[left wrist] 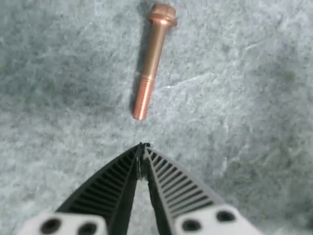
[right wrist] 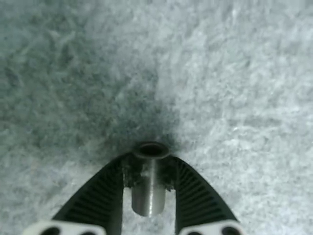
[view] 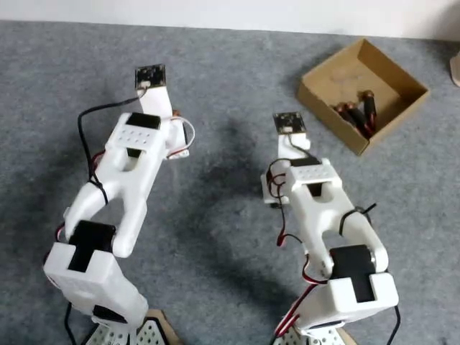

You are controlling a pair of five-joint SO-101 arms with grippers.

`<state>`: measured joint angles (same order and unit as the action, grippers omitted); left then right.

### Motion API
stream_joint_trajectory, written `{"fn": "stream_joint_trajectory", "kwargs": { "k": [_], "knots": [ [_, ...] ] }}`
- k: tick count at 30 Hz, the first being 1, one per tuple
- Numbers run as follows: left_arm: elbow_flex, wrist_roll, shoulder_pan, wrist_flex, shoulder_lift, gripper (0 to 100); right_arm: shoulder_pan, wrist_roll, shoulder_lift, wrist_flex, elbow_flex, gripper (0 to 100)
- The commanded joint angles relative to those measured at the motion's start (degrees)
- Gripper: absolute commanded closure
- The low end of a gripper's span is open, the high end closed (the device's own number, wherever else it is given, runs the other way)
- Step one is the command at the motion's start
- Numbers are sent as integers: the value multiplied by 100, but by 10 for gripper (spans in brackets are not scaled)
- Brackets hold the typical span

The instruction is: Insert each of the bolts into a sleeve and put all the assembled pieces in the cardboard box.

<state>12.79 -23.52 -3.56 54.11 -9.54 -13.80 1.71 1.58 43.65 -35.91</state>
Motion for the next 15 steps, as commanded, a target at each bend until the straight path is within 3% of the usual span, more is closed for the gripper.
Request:
{"fn": "stream_joint_trajectory", "kwargs": {
  "k": [1, 15],
  "knots": [
    [-303, 0, 66, 26, 84, 989, -84, 70, -242, -163, -4, 995],
    [-277, -9, 145, 246, 75, 994, -84, 79, -233, -163, -4, 995]
  ]
}}
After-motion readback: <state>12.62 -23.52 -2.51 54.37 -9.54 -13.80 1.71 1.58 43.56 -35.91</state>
